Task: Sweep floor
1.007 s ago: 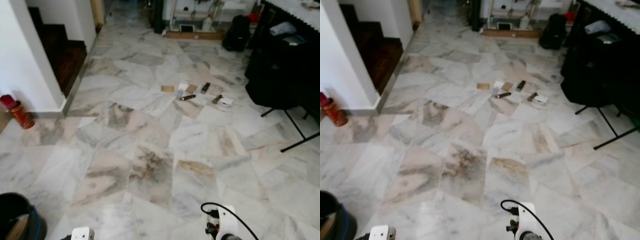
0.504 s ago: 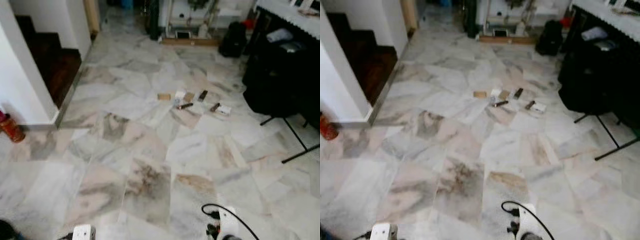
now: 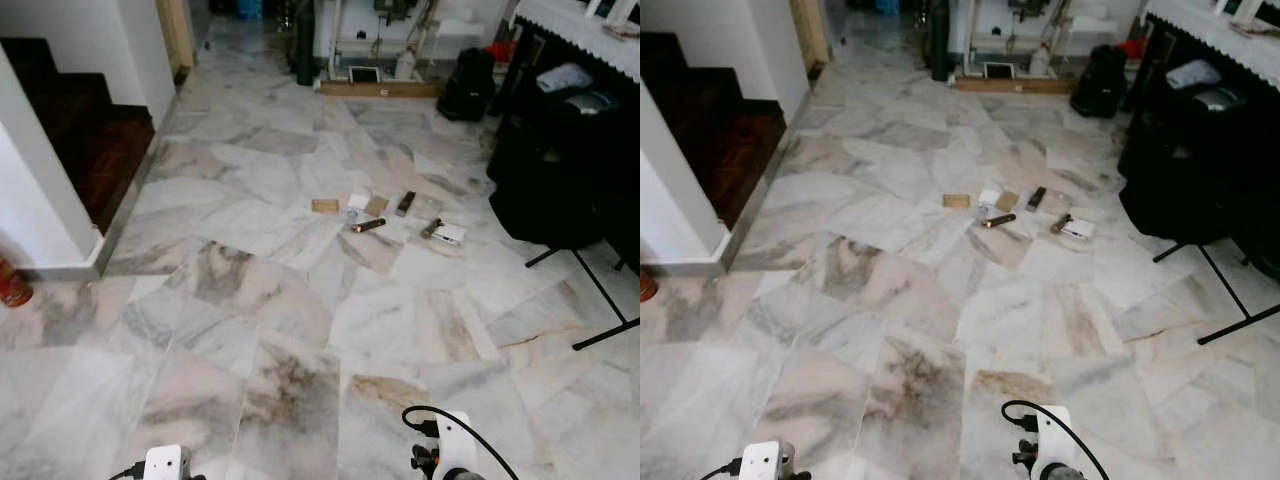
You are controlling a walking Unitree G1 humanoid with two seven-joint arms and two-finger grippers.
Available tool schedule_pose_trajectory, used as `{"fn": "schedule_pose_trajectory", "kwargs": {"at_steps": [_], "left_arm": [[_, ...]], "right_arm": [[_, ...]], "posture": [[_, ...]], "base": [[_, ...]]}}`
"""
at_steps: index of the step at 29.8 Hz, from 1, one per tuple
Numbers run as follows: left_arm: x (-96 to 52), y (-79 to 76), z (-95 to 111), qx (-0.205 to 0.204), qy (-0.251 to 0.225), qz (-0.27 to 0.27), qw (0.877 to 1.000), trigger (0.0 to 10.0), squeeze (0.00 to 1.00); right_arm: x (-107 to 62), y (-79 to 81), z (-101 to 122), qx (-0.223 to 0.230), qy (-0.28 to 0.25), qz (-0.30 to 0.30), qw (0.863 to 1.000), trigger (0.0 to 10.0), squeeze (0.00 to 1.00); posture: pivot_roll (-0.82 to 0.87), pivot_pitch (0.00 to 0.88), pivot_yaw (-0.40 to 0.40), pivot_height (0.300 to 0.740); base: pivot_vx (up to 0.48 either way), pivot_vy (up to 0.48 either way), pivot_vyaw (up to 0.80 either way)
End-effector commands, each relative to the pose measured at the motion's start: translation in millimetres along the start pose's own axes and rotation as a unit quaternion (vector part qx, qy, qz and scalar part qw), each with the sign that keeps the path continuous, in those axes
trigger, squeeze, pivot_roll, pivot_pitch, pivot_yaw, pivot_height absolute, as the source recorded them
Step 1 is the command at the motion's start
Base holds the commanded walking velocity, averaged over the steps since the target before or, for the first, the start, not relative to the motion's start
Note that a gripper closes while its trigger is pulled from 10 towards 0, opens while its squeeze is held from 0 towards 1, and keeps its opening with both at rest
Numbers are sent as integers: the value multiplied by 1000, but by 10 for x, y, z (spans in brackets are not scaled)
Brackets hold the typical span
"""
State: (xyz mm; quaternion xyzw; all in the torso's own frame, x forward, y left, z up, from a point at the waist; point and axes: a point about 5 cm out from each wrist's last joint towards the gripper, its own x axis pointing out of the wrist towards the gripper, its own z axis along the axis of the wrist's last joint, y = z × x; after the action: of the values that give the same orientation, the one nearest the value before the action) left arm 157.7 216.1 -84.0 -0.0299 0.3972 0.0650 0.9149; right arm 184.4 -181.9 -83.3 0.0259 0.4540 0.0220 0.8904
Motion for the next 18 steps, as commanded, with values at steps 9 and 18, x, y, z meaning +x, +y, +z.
{"fn": "schedule_pose_trajectory", "kwargs": {"at_steps": [9, 18], "left_arm": [[6, -14, 34, -7, -11, -2, 1000, 10000, 0], [28, 22, 109, -6, -18, 2, 1000, 10000, 0]], "right_arm": [[-8, -54, 19, 21, -11, -13, 1000, 10000, 0], [-3, -39, 29, 18, -10, -11, 1000, 10000, 0]], "posture": [[-41, 83, -22, 740], [-32, 90, -25, 740]], "base": [[343, 0, 0], [342, 0, 0]]}}
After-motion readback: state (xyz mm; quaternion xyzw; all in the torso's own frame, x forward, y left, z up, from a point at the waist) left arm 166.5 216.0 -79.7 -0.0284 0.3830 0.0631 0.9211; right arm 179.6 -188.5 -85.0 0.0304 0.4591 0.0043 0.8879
